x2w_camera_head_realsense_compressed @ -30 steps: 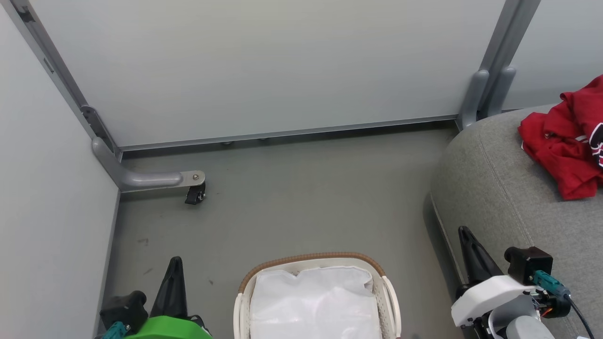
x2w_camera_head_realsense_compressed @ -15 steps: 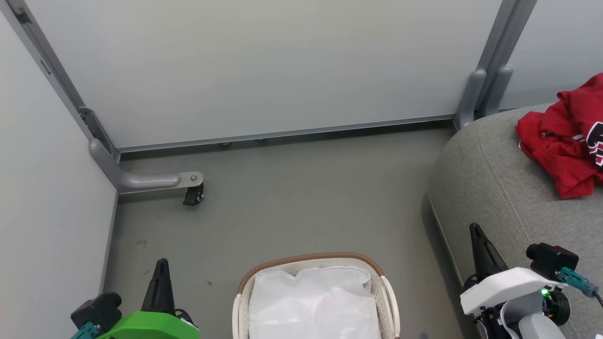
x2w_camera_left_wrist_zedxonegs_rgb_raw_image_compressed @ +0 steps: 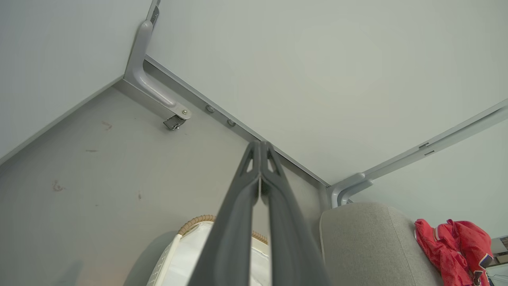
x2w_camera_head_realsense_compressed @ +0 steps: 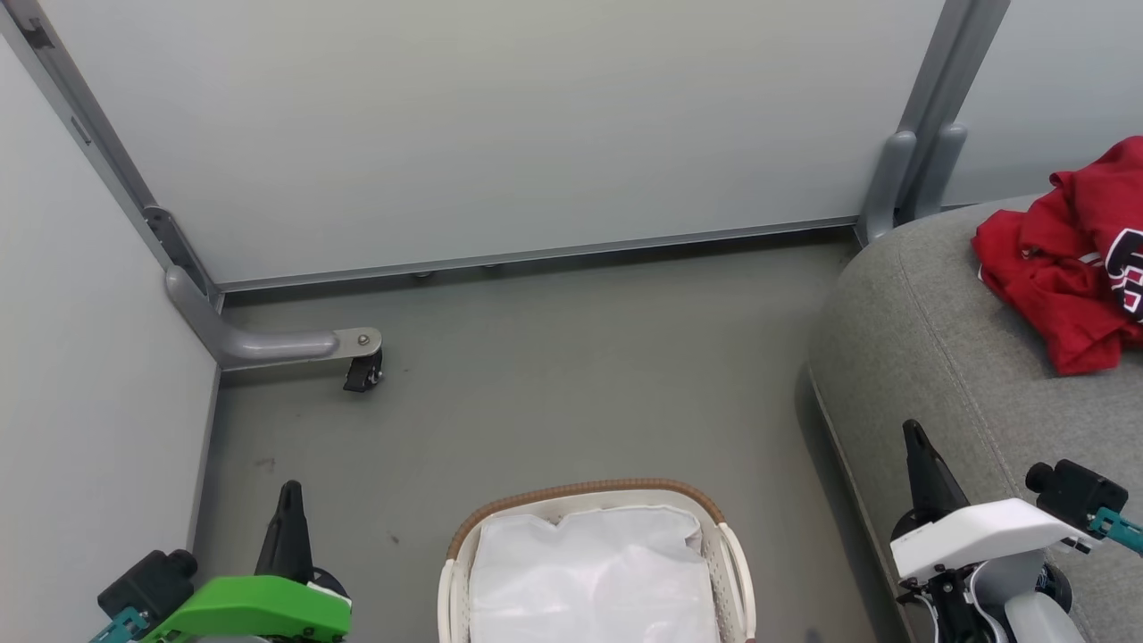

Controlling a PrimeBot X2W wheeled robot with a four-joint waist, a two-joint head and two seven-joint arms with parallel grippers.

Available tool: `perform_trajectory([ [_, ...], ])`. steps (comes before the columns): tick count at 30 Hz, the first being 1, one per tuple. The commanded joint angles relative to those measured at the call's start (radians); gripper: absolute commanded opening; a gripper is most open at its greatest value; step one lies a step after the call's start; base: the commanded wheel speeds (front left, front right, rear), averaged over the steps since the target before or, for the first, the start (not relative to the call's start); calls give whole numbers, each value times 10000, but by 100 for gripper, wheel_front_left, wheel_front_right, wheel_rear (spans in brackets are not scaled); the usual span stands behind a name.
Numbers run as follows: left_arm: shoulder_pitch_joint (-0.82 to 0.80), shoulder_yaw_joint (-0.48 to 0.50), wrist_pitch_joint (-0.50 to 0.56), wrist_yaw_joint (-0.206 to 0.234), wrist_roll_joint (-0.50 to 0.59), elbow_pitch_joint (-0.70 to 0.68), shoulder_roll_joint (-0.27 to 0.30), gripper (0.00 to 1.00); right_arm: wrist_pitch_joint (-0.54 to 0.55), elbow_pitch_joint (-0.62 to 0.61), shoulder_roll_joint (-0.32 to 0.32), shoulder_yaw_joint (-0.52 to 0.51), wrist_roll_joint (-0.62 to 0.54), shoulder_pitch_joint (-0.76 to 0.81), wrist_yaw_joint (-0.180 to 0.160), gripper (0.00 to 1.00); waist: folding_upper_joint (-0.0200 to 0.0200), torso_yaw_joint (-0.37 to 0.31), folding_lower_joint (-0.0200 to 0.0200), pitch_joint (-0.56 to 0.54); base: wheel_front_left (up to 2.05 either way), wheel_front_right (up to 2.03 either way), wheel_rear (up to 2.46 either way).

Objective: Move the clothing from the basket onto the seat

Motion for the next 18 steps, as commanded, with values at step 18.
perform_trajectory([
  [18,-507,440,651,-170,-2223,-259,49,0,633,-368,-83,-252,2485,-53,-5,0,0,-84,0,-8,0,0,0],
])
